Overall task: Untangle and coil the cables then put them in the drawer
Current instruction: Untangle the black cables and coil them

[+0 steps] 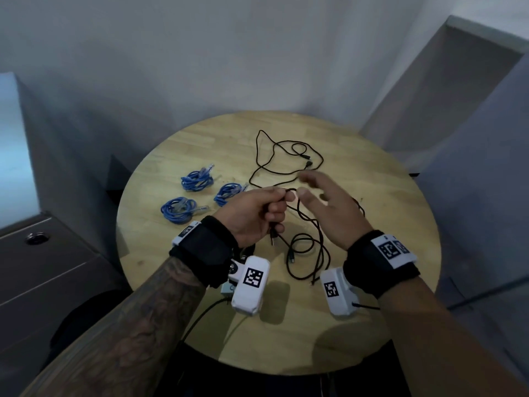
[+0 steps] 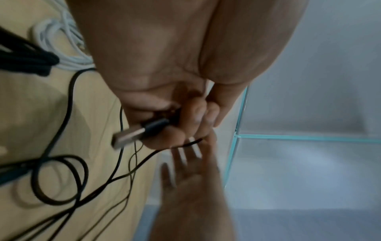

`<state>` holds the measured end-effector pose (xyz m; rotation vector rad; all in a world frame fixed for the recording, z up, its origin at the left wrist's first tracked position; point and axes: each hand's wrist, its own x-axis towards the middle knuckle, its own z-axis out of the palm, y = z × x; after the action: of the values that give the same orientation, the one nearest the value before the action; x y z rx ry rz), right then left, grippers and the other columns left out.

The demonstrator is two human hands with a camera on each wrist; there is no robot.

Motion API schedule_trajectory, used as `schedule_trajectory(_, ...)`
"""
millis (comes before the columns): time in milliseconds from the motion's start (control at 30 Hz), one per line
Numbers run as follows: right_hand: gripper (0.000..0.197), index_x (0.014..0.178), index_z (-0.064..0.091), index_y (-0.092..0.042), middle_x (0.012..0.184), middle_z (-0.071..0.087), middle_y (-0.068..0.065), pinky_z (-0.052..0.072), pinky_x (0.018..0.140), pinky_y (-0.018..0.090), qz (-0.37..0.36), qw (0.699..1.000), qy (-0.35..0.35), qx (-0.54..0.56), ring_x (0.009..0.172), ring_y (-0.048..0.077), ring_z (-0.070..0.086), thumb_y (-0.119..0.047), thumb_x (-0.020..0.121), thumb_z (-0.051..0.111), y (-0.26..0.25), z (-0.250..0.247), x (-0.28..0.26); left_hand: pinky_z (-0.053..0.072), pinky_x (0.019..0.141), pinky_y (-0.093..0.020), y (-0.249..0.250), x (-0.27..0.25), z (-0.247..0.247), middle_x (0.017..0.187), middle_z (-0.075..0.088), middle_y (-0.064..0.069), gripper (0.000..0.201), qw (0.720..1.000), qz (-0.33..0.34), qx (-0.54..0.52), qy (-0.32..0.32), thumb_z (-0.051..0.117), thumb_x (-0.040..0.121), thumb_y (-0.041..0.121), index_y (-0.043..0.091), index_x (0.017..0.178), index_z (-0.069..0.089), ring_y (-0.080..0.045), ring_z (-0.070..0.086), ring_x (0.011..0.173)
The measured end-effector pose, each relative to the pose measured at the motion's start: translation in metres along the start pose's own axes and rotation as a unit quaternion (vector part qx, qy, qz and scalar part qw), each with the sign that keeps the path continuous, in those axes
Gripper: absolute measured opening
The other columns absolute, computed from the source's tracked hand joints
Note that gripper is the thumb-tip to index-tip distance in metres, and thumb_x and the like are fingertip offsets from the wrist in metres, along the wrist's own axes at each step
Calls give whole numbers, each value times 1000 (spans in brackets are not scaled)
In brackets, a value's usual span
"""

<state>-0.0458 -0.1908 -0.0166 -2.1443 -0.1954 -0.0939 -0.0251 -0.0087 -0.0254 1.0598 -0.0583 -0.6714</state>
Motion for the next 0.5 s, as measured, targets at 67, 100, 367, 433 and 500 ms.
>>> schedule_trajectory(67,22,110,68,-23,91,70,-8,48,85,26,23,996,-79,16,84,2,63,-34,101,53,6,6,4,34,52,-23,6,-3,-2,54,28,8,26,998,-6,-63,-12,38,98,21,14,80,56,-7,26,48)
schedule_trajectory(100,22,104,71,-20,75,66,-3,49,80,29,27,995,-92,33,72,11,62,-32,101,53,7,6,5,32,51,-23,10,-4,-4,53,25,9,26,996,-11,-90,-17,37,95,22,15,76,53,-8,22,47)
schedule_trajectory(367,23,99,76,-30,59,55,-13,40,61,21,48,995,-74,-37,54,-2,48,-40,99,55,23,-13,5,35,54,-23,25,-10,-16,60,29,6,12,963,89,-254,-5,38,79,14,13,79,50,-9,23,53)
schedule_trajectory(433,22,110,72,-35,64,62,-9,41,62,23,64,991,-94,-66,53,-3,51,-38,101,52,27,-11,5,44,61,-24,26,-7,-19,67,36,5,13,952,125,-279,19,39,82,10,12,87,51,-9,35,56)
schedule_trajectory(500,24,115,69,-39,65,64,-7,43,59,26,77,986,-122,-85,50,0,49,-38,101,50,28,-5,5,55,73,-27,26,-2,-19,74,49,4,14,949,152,-276,35,41,92,7,10,93,54,-8,51,62)
